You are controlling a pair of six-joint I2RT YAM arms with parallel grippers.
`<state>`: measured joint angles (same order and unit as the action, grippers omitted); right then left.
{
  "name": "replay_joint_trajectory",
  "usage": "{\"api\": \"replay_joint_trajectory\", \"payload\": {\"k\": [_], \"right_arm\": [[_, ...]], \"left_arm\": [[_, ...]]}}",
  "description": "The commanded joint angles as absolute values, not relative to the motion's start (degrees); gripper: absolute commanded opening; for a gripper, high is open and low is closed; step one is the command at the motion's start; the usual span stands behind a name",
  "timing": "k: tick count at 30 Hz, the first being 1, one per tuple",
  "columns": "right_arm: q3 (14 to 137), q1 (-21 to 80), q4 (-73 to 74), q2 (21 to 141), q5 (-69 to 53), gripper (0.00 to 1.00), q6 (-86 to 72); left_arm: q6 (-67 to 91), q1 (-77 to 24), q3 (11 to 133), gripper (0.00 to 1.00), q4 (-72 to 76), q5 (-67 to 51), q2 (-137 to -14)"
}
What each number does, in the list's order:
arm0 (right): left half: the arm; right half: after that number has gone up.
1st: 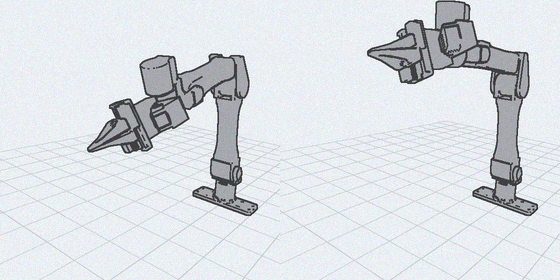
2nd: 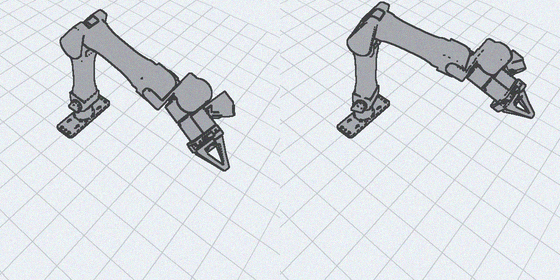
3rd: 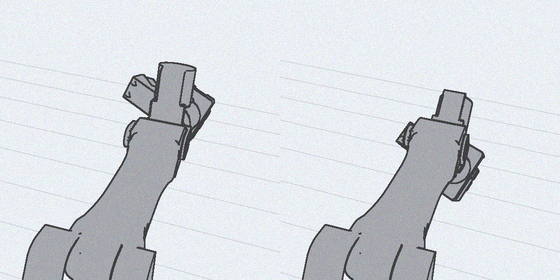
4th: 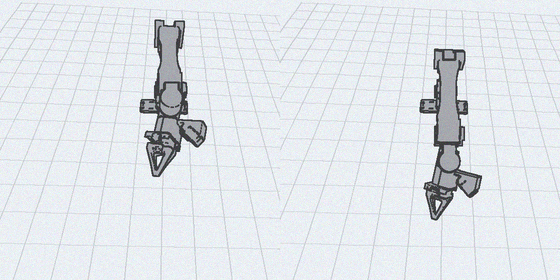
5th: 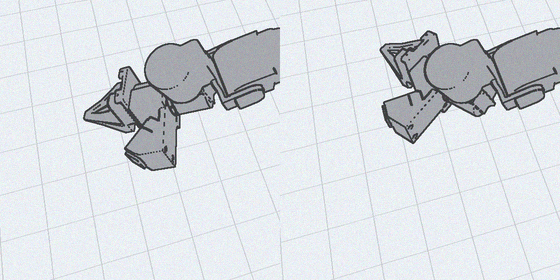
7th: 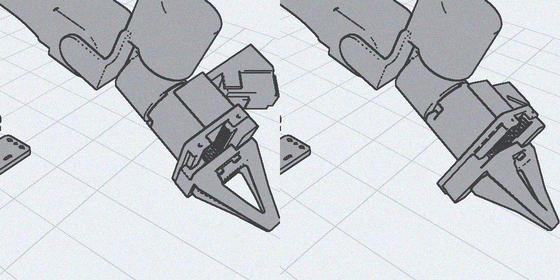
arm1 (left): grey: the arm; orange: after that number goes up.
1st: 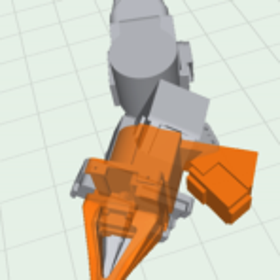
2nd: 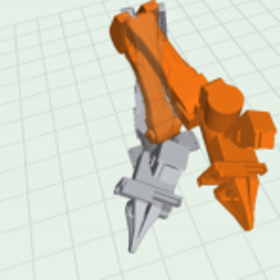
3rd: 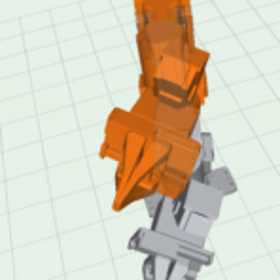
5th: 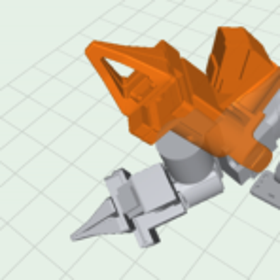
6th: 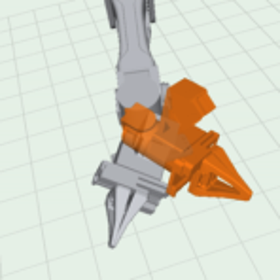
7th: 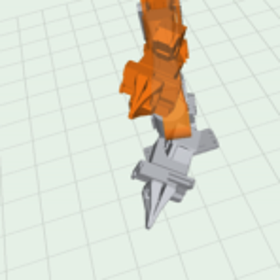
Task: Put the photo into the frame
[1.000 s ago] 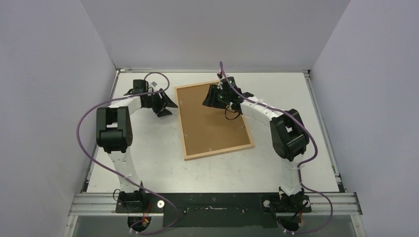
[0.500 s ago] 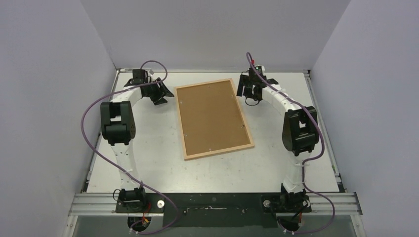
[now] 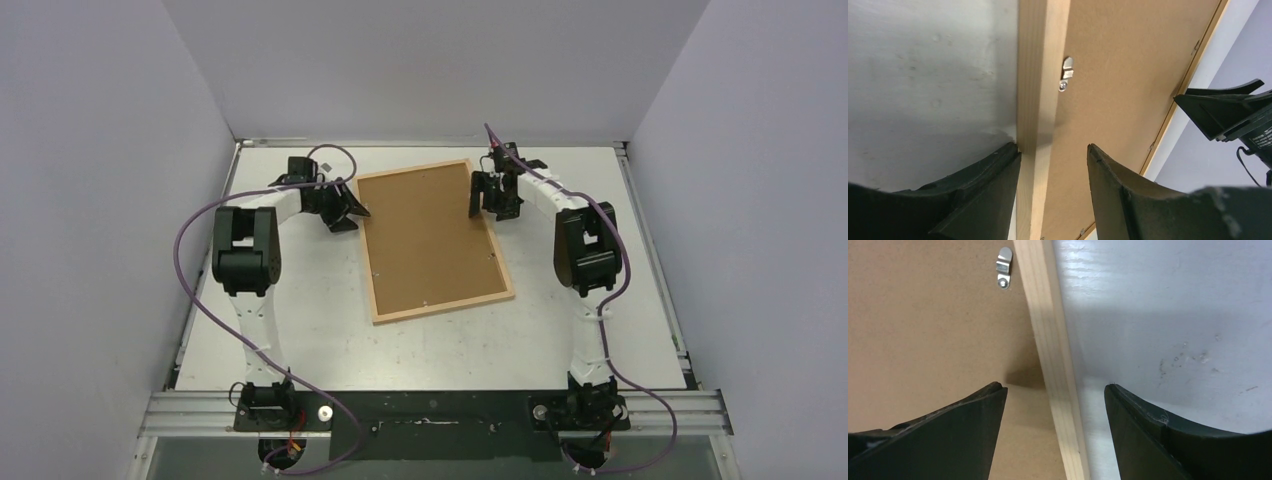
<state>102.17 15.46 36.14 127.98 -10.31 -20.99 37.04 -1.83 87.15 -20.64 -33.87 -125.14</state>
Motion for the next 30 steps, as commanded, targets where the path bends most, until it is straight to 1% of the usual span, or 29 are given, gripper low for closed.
{"api": "replay_joint_trajectory", "payload": {"k": [1,6,9,11,12,15,20,23,25,27,30], "right_arm": [[103.5,15.9,38.5,127.1,-15.0,0.73,-20.6],[98.9,16.9,37.9,124.6,-18.8,0.67,-20.6],[95.6,18.1,37.8,121.6,-19.0,0.64,-19.9],[93.4,19.3,37.9,119.4,-18.3,0.61,-19.4],[92.2,20.0,38.0,118.2,-17.2,0.58,-19.8],[88.7,22.5,38.1,114.8,-14.3,0.55,-20.1],[82.2,25.1,37.3,109.9,-9.0,0.56,-22.5],[79.5,25.0,35.9,106.7,-5.0,0.6,-24.3],[80.3,24.5,36.1,105.1,-1.1,0.63,-24.6],[82.2,23.8,36.0,104.0,-0.2,0.66,-24.1],[87.1,23.2,36.5,103.7,-0.2,0.69,-22.1]], "left_arm": [[37.0,-3.3,85.1,0.5,-21.7,-32.9,-122.8],[37.3,-4.2,83.4,0.48,-21.8,-33.7,-121.7],[37.5,-4.6,82.0,0.47,-21.4,-34.0,-120.8],[37.4,-4.9,80.8,0.47,-21.4,-34.0,-119.7],[37.4,-5.0,80.1,0.46,-21.4,-34.1,-119.1],[37.5,-5.4,77.5,0.46,-21.3,-33.9,-116.8],[37.6,-6.5,72.3,0.45,-21.5,-32.2,-111.9],[37.6,-7.0,69.4,0.46,-21.8,-30.1,-108.7],[36.9,-6.9,69.1,0.46,-23.3,-27.9,-106.7],[35.4,-6.7,69.9,0.49,-25.5,-25.0,-105.0],[32.7,-6.4,72.5,0.49,-28.3,-21.6,-102.8]]}}
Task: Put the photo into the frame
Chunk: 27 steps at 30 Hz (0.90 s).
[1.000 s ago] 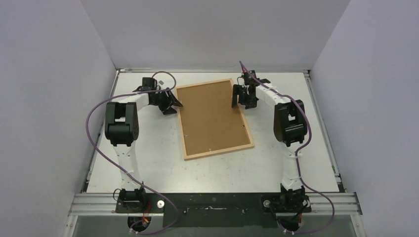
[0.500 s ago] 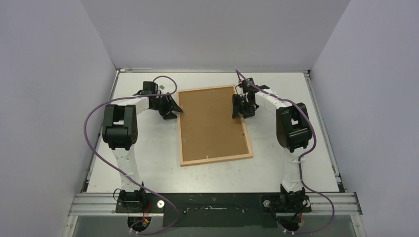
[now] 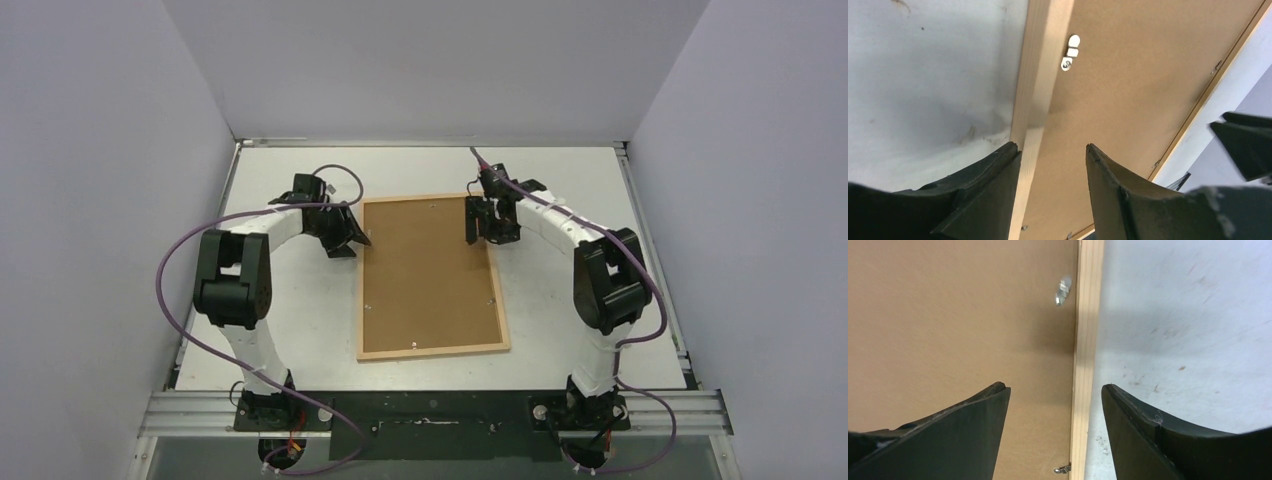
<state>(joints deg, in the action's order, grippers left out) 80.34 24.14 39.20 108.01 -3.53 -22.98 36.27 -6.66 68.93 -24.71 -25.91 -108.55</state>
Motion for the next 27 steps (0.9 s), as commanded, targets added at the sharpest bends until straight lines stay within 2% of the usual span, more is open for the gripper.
{"api": "replay_joint_trajectory", "payload": {"k": [1,6,9,18,27], "right_arm": [[89.5,23.1,37.1,104.3,-0.2,0.69,-21.5],[96.4,24.6,40.1,110.0,-2.1,0.52,-20.6],[98.2,25.3,40.5,112.8,-0.9,0.46,-22.5],[103.1,27.2,41.3,120.7,2.8,0.4,-25.1],[104.3,27.9,41.1,123.9,7.7,0.38,-25.4]], "left_arm": [[32.0,-6.3,73.3,0.48,-28.8,-21.4,-102.0],[32.2,-7.0,75.0,0.4,-26.8,-25.7,-100.9],[34.4,-7.8,73.8,0.34,-23.8,-28.5,-101.7],[37.9,-10.7,70.1,0.24,-19.1,-29.3,-105.6],[37.4,-10.7,68.8,0.24,-18.9,-27.6,-107.8]]}}
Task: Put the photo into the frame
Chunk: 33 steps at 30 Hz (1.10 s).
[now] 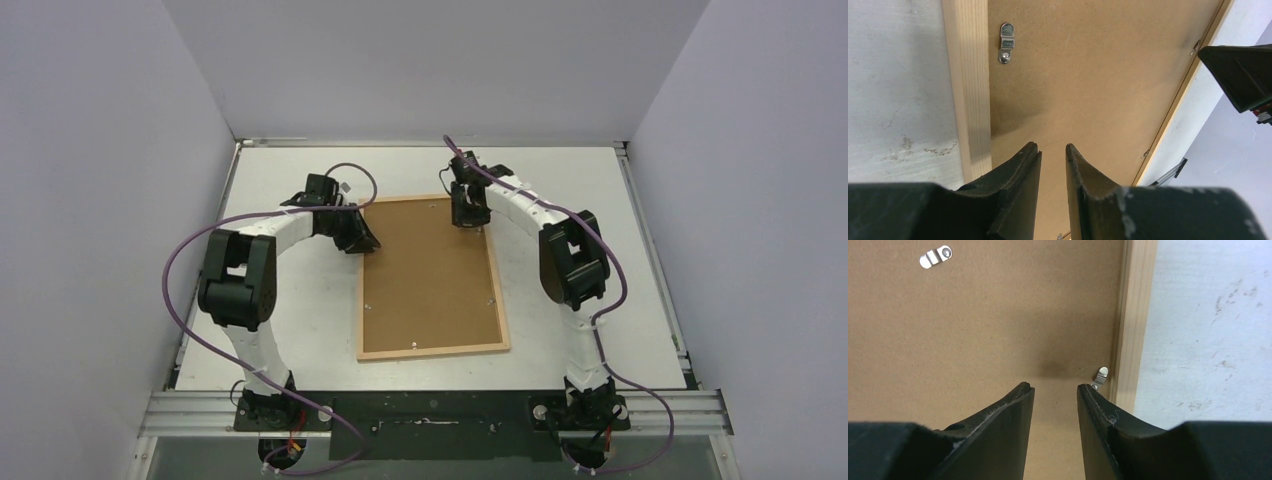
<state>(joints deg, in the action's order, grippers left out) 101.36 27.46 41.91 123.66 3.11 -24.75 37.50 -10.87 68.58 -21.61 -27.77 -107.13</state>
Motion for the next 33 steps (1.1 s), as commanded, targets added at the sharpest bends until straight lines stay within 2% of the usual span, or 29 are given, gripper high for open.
{"api": "replay_joint_trajectory", "payload": {"k": [1,26,30,33], "right_arm": [[104.2,27.8,40.6,124.1,8.0,0.38,-25.4],[103.9,26.7,44.1,126.9,8.2,0.37,-24.6],[104.0,26.4,43.4,126.9,6.2,0.37,-24.3],[104.5,26.4,43.2,127.3,5.6,0.37,-24.3]], "left_arm": [[37.3,-10.8,68.7,0.24,-19.0,-27.6,-107.9],[38.7,-10.8,68.3,0.23,-19.1,-23.8,-108.3],[37.4,-10.8,71.5,0.3,-20.9,-23.0,-105.3],[34.2,-10.7,73.5,0.35,-25.0,-17.7,-102.9]]}}
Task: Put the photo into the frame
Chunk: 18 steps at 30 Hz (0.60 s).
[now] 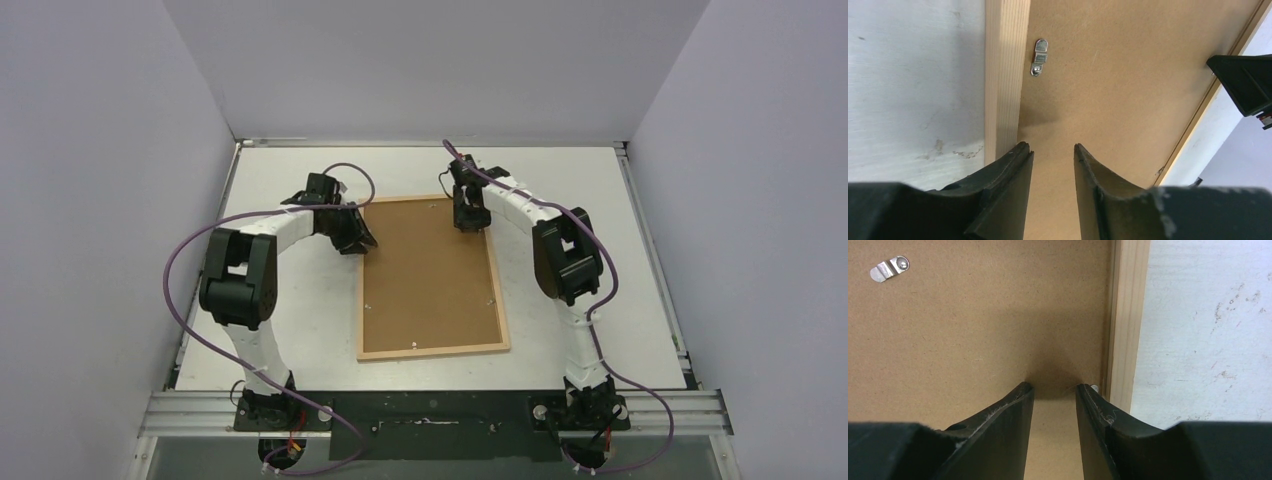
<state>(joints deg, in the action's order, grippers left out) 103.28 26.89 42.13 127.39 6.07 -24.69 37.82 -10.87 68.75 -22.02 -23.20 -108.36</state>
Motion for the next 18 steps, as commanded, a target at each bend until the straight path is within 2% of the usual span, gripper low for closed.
{"api": "replay_joint_trajectory", "payload": {"k": [1,6,15,18], "right_arm": [[104.5,26.4,43.2,127.4,5.4,0.37,-24.3],[104.4,26.4,43.2,127.6,5.1,0.37,-24.3],[104.5,26.4,43.2,127.4,4.7,0.37,-24.4],[104.5,26.3,43.2,127.2,4.4,0.37,-24.7]], "left_arm": [[33.1,-10.8,73.7,0.36,-26.4,-15.1,-102.3],[29.4,-11.1,73.9,0.4,-32.8,-6.4,-102.7],[27.4,-13.1,73.5,0.42,-30.0,-13.4,-109.3],[28.1,-13.1,73.6,0.41,-30.3,-11.7,-110.3]]}}
